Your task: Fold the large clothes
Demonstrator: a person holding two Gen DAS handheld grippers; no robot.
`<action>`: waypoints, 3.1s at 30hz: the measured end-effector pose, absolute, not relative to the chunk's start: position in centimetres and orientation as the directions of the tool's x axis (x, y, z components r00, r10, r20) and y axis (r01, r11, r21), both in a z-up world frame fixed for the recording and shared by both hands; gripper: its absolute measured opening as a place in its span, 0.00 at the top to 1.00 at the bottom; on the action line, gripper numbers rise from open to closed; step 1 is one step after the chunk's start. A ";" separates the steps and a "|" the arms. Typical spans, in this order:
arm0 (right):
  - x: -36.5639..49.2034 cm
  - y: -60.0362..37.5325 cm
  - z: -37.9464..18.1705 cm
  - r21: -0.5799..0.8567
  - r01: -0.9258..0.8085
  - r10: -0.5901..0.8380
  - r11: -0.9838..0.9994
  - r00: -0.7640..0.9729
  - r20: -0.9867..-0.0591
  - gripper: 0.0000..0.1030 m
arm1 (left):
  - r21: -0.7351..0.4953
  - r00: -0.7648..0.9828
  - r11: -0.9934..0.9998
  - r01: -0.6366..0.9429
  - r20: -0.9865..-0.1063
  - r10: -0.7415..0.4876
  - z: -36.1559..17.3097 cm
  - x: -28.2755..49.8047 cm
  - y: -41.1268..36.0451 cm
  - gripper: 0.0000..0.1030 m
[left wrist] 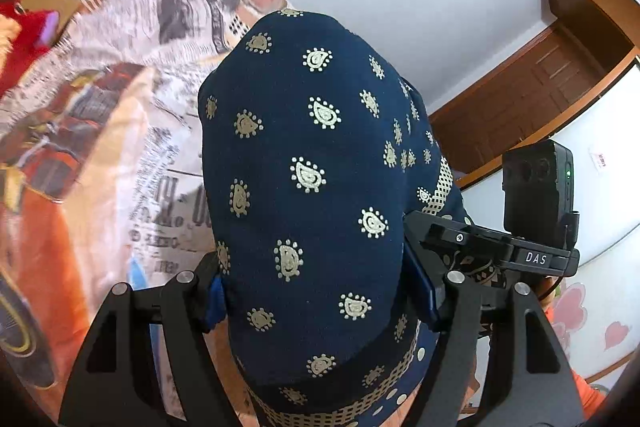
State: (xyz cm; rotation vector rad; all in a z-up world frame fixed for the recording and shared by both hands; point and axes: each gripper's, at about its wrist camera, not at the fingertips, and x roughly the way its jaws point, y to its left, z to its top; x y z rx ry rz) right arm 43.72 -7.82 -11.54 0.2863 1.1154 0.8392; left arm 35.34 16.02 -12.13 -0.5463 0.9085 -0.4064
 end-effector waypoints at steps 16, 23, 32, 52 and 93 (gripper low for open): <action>39.4 0.9 -10.7 0.559 -0.508 0.705 0.655 0.145 -0.694 0.57 | -0.606 0.582 0.795 0.045 -0.631 -0.513 -13.3 30.9 24.8 0.30; 39.3 4.7 -15.9 0.577 -0.472 0.682 0.666 0.072 -0.728 0.57 | -0.621 0.530 0.784 -0.023 -0.672 -0.516 -18.6 30.9 27.7 0.30; 39.9 6.2 -24.1 0.598 -0.383 0.644 0.704 -0.010 -0.765 0.57 | -0.607 0.439 0.789 -0.092 -0.736 -0.515 -25.6 32.7 28.9 0.30; 38.1 4.0 -22.5 0.423 -0.522 0.536 0.740 0.078 -0.841 0.52 | -0.497 0.494 0.858 -0.127 -0.782 -0.380 -25.2 31.8 28.2 0.26; 31.6 -1.2 -21.2 0.086 -0.688 0.337 0.721 0.239 -0.911 0.24 | -0.030 0.482 0.992 -0.125 -0.875 0.034 -25.6 20.8 23.0 0.14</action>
